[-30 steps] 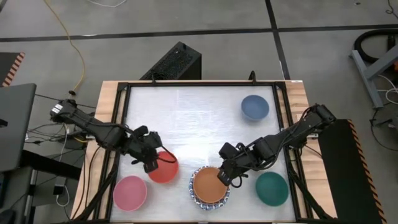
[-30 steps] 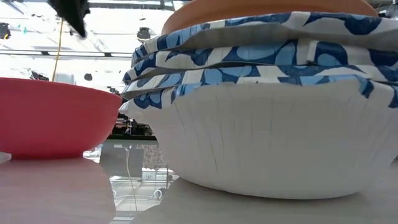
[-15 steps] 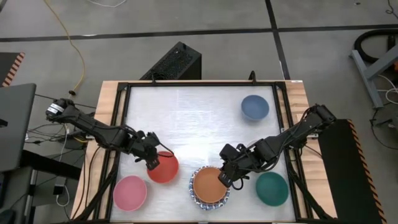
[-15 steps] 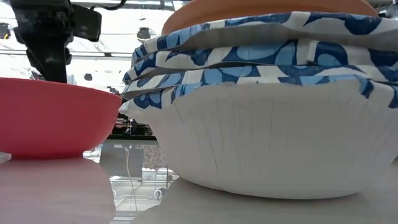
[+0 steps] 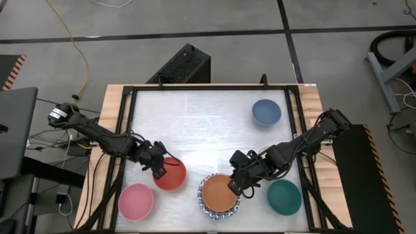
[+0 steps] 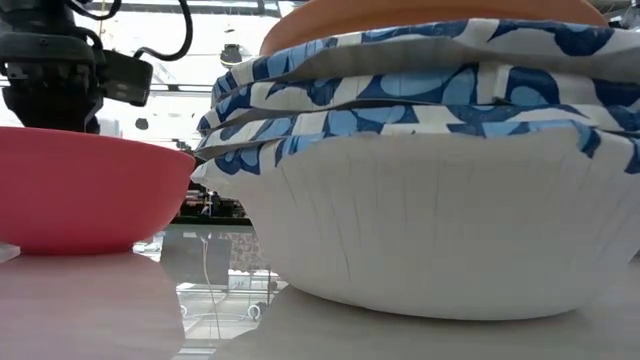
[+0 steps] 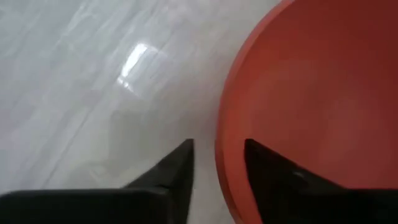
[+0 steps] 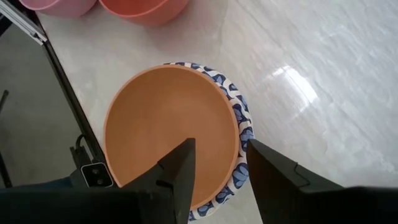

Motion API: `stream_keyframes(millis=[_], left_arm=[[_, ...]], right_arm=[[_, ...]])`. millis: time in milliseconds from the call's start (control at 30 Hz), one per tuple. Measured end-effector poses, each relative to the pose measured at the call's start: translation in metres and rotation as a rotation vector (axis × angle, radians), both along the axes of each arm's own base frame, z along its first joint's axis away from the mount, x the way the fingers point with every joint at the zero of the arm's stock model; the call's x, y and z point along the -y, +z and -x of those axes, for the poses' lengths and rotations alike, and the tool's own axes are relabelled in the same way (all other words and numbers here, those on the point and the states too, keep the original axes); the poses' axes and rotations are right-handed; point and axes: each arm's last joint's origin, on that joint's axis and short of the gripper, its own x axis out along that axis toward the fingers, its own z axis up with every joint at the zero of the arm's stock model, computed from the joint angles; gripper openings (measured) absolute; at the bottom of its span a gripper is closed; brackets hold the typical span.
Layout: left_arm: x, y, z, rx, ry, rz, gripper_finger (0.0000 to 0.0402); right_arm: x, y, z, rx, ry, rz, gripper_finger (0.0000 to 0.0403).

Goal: Nest bowls inside each other by size order
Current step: Stack the orange bowl on top of the brown bowl

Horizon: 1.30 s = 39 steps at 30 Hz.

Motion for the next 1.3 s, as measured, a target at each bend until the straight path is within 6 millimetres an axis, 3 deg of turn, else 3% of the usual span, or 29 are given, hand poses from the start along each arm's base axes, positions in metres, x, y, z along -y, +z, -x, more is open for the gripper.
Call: stream_keyframes(millis=[133, 233, 433, 700, 867, 1067, 1300], left_arm=[[0.0, 0.0, 0.0, -0.001, 0.002, 0.013, 0.0023], [0.001, 0.001, -0.001, 0.01, 0.028, 0.03, 0.0006], [0.005, 0.016, -0.01, 0.096, 0.087, 0.116, 0.0001], [0.005, 0.07, -0.029, 0.322, 0.22, 0.026, 0.0], [0.0, 0.094, -0.034, 0.482, 0.377, -0.135, 0.0], [-0.006, 0.099, -0.037, 0.619, 0.566, -0.331, 0.0], [-0.015, 0.106, -0.041, 0.678, 0.632, -0.531, 0.0]], right_arm=[[0.0, 0.0, 0.0, 0.0, 0.0, 0.001, 0.0164], [0.0, 0.0, 0.0, -0.004, -0.008, 0.0, 0.0164], [0.006, -0.006, 0.009, -0.093, -0.124, 0.009, 0.0164], [0.016, -0.009, 0.013, -0.155, -0.283, -0.008, 0.0164], [0.022, 0.001, 0.004, 0.024, -0.389, 0.091, 0.0164], [0.028, 0.023, -0.01, 0.255, -0.384, 0.327, 0.0164], [0.045, 0.036, -0.028, 0.378, -0.441, 0.468, 0.0164]])
